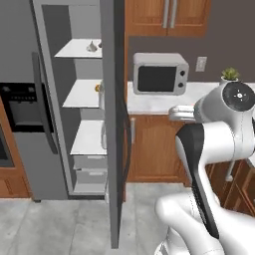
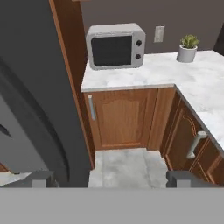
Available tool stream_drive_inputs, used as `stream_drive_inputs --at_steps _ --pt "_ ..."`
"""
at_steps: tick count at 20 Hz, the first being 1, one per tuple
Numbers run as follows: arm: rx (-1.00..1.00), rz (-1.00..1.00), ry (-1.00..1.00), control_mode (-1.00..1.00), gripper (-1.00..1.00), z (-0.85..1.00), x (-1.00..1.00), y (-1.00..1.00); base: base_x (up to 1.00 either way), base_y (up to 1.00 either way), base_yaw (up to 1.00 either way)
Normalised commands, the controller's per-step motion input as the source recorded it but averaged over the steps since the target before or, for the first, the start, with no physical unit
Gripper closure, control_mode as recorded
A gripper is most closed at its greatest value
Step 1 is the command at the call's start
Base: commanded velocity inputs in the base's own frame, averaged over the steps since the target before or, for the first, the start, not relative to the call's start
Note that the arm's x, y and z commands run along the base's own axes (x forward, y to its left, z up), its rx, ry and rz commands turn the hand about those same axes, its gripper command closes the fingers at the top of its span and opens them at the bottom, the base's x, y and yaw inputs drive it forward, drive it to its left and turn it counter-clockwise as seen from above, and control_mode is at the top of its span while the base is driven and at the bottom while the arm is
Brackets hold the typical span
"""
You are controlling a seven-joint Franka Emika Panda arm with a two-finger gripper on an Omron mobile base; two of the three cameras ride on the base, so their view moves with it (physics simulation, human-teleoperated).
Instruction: Place the garlic in the correct fridge rack based on whether it is a fruit or vegetable. Finally, close the fridge door.
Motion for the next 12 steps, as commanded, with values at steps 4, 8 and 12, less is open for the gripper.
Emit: stream_drive_inputs --at_steps 4,8,12 --pt "0.0 0.0 0.0 1.0 -1.0 0.0 0.0 0.0 0.49 -0.73 0.4" --pt "0.0 0.0 0.0 1.0 -1.0 0.0 0.0 0.0 0.57 -0.56 0.41" --pt "0.0 0.0 0.0 1.0 -1.0 0.0 0.0 0.0 0.59 -0.5 0.43"
